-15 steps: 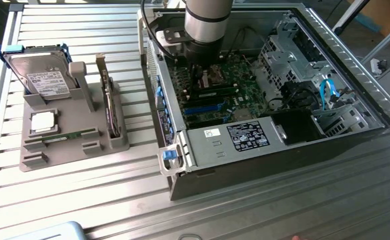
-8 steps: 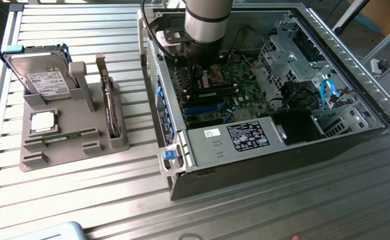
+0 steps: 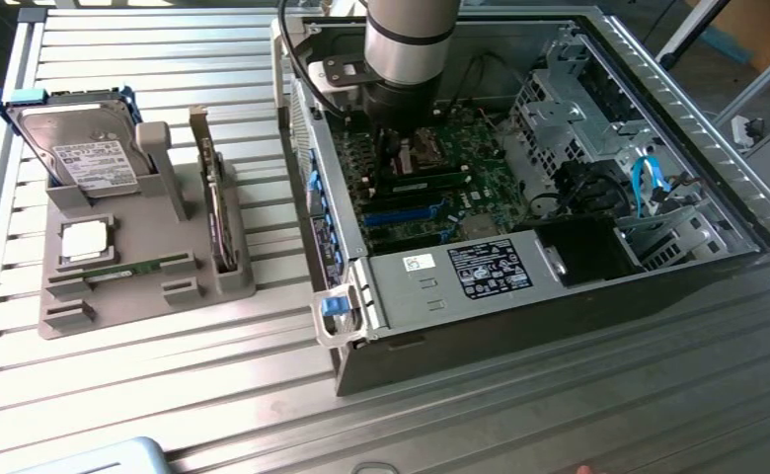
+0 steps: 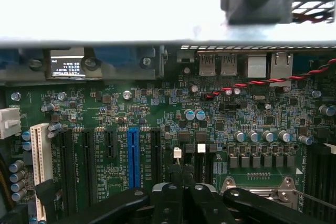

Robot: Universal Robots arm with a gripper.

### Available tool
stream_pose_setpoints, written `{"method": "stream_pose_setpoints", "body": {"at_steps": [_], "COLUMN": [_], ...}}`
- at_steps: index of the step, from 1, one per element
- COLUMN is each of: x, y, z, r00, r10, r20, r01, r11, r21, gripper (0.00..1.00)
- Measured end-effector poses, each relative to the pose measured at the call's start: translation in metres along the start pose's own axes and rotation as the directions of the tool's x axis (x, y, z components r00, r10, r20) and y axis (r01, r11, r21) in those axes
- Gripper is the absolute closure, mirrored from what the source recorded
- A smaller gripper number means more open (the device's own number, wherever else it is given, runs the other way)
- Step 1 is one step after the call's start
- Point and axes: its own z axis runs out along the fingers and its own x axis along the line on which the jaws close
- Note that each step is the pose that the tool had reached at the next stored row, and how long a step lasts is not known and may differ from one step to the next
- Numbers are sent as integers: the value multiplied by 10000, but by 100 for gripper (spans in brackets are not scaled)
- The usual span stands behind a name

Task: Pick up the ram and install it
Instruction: 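Press down the ram until it locks into place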

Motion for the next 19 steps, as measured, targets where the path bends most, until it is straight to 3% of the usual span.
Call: {"method": "stream_pose_setpoints", "body": {"at_steps": [12, 19], "x": [3, 2], "y": [0, -6], "z": [-1, -99], "r00": [10000, 10000], "r10": [0, 0], "r20": [3, 0], "r01": [0, 0], "r11": [10000, 10000], "r21": [2, -19], "gripper": [90, 90]}}
